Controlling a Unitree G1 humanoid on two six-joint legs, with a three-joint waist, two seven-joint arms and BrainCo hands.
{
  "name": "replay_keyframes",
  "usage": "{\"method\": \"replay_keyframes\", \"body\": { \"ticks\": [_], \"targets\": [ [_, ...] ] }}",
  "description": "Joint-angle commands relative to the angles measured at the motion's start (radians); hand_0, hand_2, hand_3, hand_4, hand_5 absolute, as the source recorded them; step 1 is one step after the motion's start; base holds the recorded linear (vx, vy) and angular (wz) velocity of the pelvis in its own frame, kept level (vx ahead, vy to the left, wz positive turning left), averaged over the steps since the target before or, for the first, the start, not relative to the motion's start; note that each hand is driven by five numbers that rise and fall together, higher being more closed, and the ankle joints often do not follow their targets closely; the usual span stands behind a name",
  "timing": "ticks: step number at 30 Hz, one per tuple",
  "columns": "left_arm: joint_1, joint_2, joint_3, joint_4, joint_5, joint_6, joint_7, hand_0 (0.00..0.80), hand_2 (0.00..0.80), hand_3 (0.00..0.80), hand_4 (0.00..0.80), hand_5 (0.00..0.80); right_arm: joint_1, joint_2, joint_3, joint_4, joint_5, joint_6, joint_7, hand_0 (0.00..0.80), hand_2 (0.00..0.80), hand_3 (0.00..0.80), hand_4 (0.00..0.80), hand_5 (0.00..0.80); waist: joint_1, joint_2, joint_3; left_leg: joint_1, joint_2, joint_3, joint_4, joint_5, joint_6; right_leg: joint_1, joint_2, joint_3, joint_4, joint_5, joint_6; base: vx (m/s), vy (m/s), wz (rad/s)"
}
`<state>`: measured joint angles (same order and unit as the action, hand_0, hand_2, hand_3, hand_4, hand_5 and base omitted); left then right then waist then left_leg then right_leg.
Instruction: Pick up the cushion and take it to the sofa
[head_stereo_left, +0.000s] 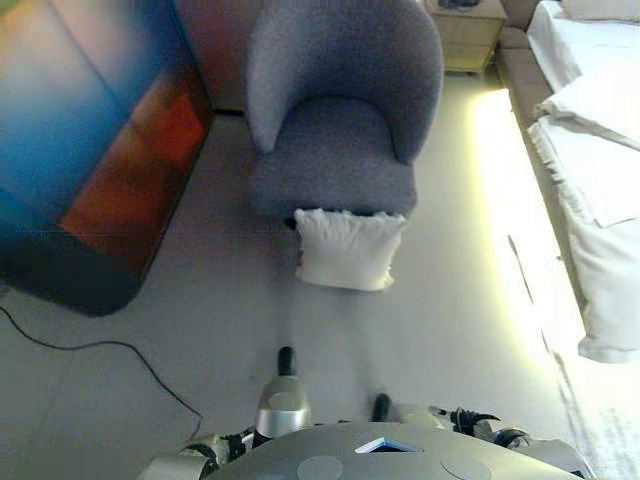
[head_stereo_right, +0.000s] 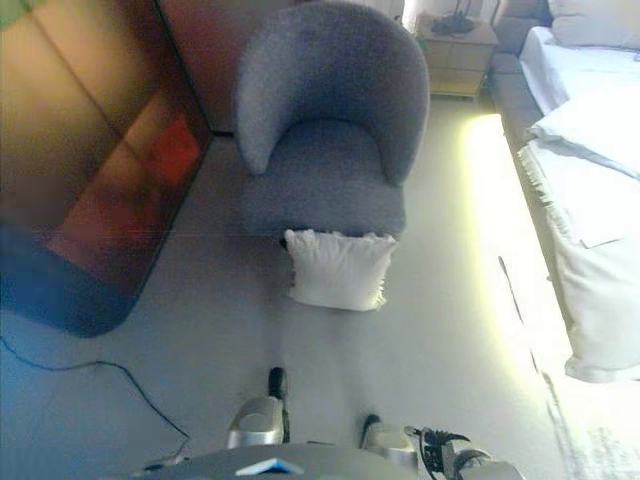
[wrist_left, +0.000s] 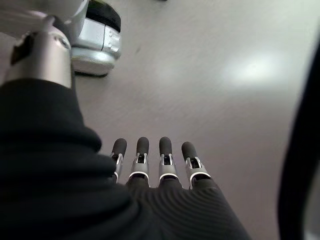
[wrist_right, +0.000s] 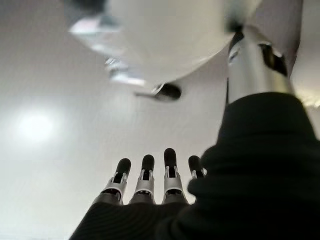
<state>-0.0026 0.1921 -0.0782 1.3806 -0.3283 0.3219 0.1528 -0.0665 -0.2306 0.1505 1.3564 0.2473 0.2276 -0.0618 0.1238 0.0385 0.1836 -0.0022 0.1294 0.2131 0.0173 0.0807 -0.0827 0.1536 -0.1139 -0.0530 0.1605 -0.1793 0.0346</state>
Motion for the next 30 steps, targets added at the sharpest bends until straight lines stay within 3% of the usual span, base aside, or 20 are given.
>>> {"method": "replay_keyframes", "body": {
  "ticks": [1,2,4,5,7,9,11,13,16,20,24,30],
  "targets": [
    [0.024,0.029,-0.004,0.007,0.004,0.019,-0.005,0.000,0.000,0.000,0.000,0.000,0.018,-0.010,-0.002,0.021,-0.040,0.004,-0.002,0.000,0.000,0.000,0.000,0.000,-0.001,-0.047,-0.063,-0.199,0.006,-0.053,-0.035,0.067,0.030,0.183,0.005,-0.023,0.093,-0.080,0.045,0.484,0.245,-0.28],
    [0.019,0.034,-0.003,0.004,0.007,0.022,-0.002,0.000,0.000,0.000,0.000,0.000,0.021,-0.007,-0.005,0.020,-0.043,-0.003,-0.001,0.000,0.000,0.000,0.000,0.000,0.003,-0.052,-0.071,-0.208,-0.004,-0.053,-0.015,0.055,0.042,0.181,-0.003,-0.021,0.102,-0.048,0.059,0.466,0.245,-0.21],
    [-0.002,0.059,-0.008,0.001,0.011,0.027,0.005,0.000,0.000,0.000,0.000,0.000,0.020,0.011,-0.006,0.008,-0.054,-0.025,-0.002,0.000,0.000,0.000,0.000,0.000,0.006,-0.085,-0.095,-0.208,-0.055,-0.049,0.034,0.002,0.093,0.139,-0.054,-0.034,0.232,0.089,0.119,0.449,0.243,-0.05],
    [-0.014,0.070,-0.010,-0.001,0.014,0.030,0.010,0.000,0.000,0.000,0.000,0.000,0.019,0.016,-0.006,-0.003,-0.049,-0.032,-0.009,0.000,0.000,0.000,0.000,0.000,0.006,-0.087,-0.103,-0.196,-0.065,-0.049,0.040,-0.015,0.107,0.102,-0.071,-0.039,0.306,0.138,0.128,0.404,0.223,0.00],
    [-0.038,0.088,-0.014,-0.002,0.025,0.033,0.014,0.000,0.000,0.000,0.000,0.000,0.018,0.021,-0.007,-0.027,-0.030,-0.037,-0.017,0.000,0.000,0.000,0.000,0.000,-0.001,-0.087,-0.110,-0.166,-0.083,-0.050,0.044,-0.041,0.125,0.026,-0.094,-0.048,0.400,0.194,0.126,0.373,0.171,0.04],
    [-0.059,0.098,-0.022,-0.007,0.014,0.041,0.018,0.000,0.000,0.000,0.000,0.000,0.012,0.022,-0.003,-0.039,-0.002,-0.034,-0.019,0.000,0.000,0.000,0.000,0.000,-0.013,-0.087,-0.110,-0.136,-0.093,-0.046,0.039,-0.056,0.131,-0.030,-0.085,-0.062,0.374,0.182,0.113,0.325,0.073,0.12],
    [-0.088,0.105,-0.031,-0.006,0.015,0.055,0.008,0.000,0.000,0.000,0.000,0.000,0.006,0.021,-0.002,-0.046,0.041,-0.034,-0.025,0.000,0.000,0.000,0.000,0.000,-0.030,-0.082,-0.106,-0.106,-0.096,-0.038,0.031,-0.065,0.127,-0.083,-0.049,-0.094,0.296,0.128,0.098,0.269,0.007,0.05],
    [-0.106,0.104,-0.034,-0.011,0.009,0.067,0.009,0.000,0.000,0.000,0.000,0.000,-0.001,0.016,-0.007,-0.054,0.064,-0.038,-0.025,0.000,0.000,0.000,0.000,0.000,-0.047,-0.062,-0.096,-0.055,-0.097,-0.057,0.012,-0.075,0.121,-0.186,-0.028,-0.126,0.224,0.120,0.079,0.203,-0.008,0.07],
    [-0.117,0.097,-0.038,-0.005,0.003,0.071,0.014,0.000,0.000,0.000,0.000,0.000,-0.007,0.007,-0.005,-0.071,0.080,-0.045,-0.024,0.000,0.000,0.000,0.000,0.000,-0.079,-0.067,-0.069,0.004,-0.119,-0.071,0.010,-0.115,0.114,-0.290,-0.047,-0.163,0.085,0.188,0.079,0.213,-0.038,0.05],
    [-0.099,0.083,-0.029,0.018,-0.004,0.043,0.019,0.000,0.000,0.000,0.000,0.000,0.002,-0.006,-0.023,-0.063,0.068,-0.060,-0.012,0.000,0.000,0.000,0.000,0.000,-0.118,-0.086,-0.054,0.079,-0.150,-0.102,0.004,-0.178,0.106,-0.352,-0.104,-0.147,-0.150,0.345,0.127,0.321,-0.067,0.12],
    [-0.054,0.072,-0.011,0.028,0.026,0.015,0.027,0.000,0.000,0.000,0.000,0.000,0.038,-0.006,-0.055,-0.047,0.025,-0.091,0.011,0.000,0.000,0.000,0.000,0.000,-0.135,-0.093,-0.059,0.158,-0.155,-0.165,0.019,-0.250,0.113,-0.344,-0.127,-0.102,-0.234,0.392,0.143,0.402,-0.114,0.41],
    [-0.022,0.065,0.015,0.042,0.077,0.007,0.032,0.000,0.000,0.000,0.000,0.000,0.072,0.001,-0.069,-0.029,0.001,-0.096,0.013,0.000,0.000,0.000,0.000,0.000,-0.139,-0.105,-0.097,0.253,-0.130,-0.196,0.023,-0.318,0.094,-0.295,-0.138,-0.125,-0.201,0.402,0.144,0.412,-0.221,0.17]
  ]
}}
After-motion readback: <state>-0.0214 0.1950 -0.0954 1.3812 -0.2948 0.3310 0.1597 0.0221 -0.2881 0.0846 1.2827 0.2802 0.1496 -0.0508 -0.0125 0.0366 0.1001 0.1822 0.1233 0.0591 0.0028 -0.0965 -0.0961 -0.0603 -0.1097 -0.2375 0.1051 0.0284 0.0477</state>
